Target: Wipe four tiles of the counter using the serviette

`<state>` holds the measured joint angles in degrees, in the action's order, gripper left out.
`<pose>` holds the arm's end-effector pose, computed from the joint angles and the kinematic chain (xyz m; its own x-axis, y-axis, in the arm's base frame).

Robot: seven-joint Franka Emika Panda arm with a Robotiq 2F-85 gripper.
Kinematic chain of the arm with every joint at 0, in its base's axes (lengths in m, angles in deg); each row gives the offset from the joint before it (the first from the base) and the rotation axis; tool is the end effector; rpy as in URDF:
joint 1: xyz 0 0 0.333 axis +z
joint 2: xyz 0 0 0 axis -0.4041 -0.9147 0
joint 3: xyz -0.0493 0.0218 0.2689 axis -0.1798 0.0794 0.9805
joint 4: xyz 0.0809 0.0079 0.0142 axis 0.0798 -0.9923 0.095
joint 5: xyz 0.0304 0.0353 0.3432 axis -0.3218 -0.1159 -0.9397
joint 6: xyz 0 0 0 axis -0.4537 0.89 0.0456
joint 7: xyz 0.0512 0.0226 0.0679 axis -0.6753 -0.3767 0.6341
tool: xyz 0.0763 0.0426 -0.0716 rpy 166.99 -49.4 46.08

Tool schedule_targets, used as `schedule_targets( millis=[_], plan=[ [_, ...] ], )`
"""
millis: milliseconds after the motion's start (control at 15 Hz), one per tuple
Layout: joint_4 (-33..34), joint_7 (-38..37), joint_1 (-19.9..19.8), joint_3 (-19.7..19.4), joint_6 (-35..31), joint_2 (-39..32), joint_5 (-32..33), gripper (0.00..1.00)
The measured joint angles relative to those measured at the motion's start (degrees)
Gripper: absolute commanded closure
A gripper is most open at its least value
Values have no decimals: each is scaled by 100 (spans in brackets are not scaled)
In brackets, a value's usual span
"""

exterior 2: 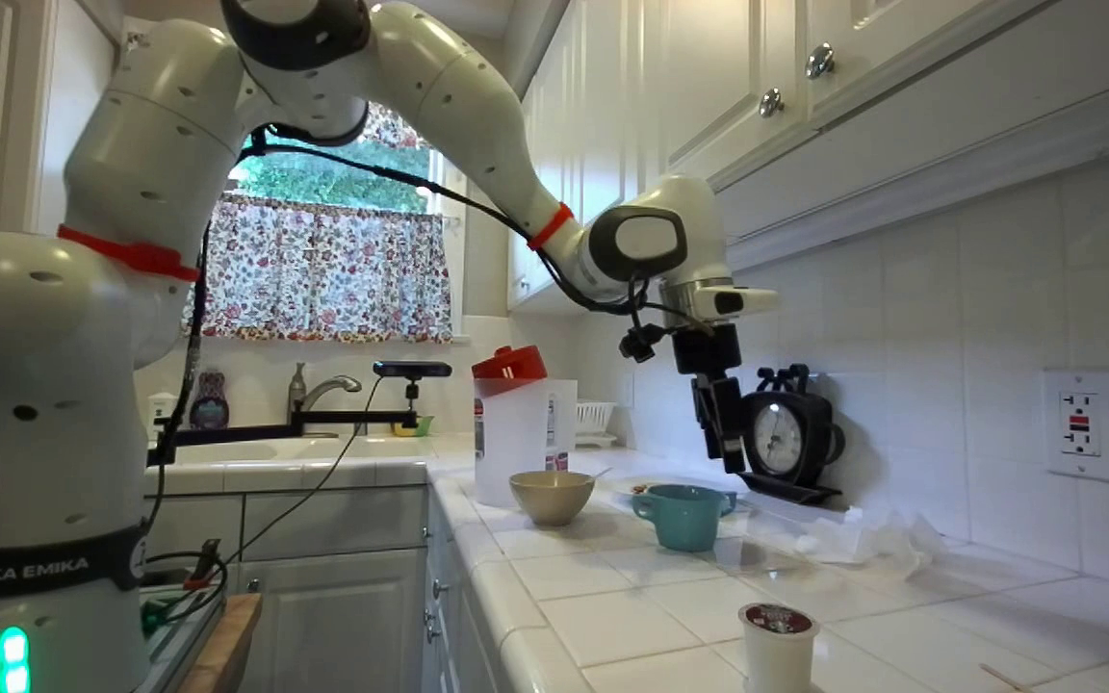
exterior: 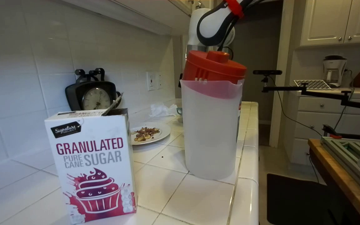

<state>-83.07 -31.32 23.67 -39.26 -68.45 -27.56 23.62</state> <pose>0.5684 -0.1012 0.3355 0.8745 -0.4462 0.1900 -0.4531 -0.8914 -0.0082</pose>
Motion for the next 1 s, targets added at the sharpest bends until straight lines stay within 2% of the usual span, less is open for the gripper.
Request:
schedule_targets(
  millis=[467, 1000],
  plan=[
    [-881, 24, 11, 378, 1513, 1166, 176, 0],
    [-1924, 212, 2, 669, 2022, 2445, 203, 0]
  ],
)
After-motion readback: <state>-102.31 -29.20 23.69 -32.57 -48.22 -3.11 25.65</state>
